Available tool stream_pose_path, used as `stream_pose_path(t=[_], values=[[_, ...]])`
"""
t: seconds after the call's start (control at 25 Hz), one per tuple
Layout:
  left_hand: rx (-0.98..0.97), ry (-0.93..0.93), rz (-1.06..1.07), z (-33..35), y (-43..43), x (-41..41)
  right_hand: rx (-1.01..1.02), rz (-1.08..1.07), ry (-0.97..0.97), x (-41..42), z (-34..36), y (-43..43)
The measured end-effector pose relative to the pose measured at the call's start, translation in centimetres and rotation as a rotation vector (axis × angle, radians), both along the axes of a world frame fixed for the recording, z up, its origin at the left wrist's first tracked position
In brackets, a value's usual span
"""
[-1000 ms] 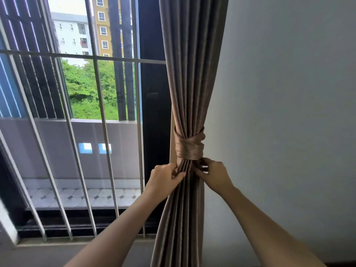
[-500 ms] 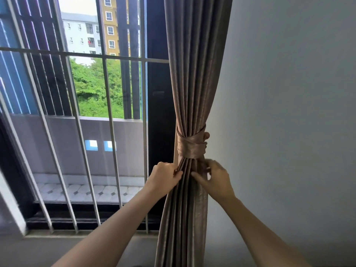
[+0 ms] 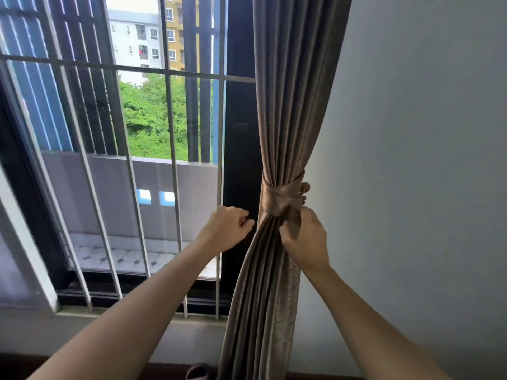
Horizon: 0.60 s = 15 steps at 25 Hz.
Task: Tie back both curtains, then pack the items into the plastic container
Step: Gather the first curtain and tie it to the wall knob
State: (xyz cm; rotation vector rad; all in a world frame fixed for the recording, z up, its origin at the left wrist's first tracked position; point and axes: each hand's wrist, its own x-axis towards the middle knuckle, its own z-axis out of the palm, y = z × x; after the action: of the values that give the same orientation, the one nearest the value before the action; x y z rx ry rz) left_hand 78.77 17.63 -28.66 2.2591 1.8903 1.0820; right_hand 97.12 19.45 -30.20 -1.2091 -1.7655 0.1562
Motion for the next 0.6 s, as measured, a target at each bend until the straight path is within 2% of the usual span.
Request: stream_pose_path(t=[0.16,0.24,0.48,0.6], values=[[0.191,-0.074,0.101,1.4,-0.8,-3.8,0.134,0.186,-0.104,-5.0,1.8,-0.8],[0.208,-0.047,0.214,1.6,-0.9,-6.7,0.164,0.274,-0.170,-9.2,2.2,0.0],[-0.055,0.096,0.595,1.8,-1.2,-19.9,0.093,0.549,-0.206,-23.2,2.7,3.7],[-0.178,0.084,0.795,2.2,-2.3,-26.2,0.135,0.699,-0.325,-29.4,3.0,4.8]])
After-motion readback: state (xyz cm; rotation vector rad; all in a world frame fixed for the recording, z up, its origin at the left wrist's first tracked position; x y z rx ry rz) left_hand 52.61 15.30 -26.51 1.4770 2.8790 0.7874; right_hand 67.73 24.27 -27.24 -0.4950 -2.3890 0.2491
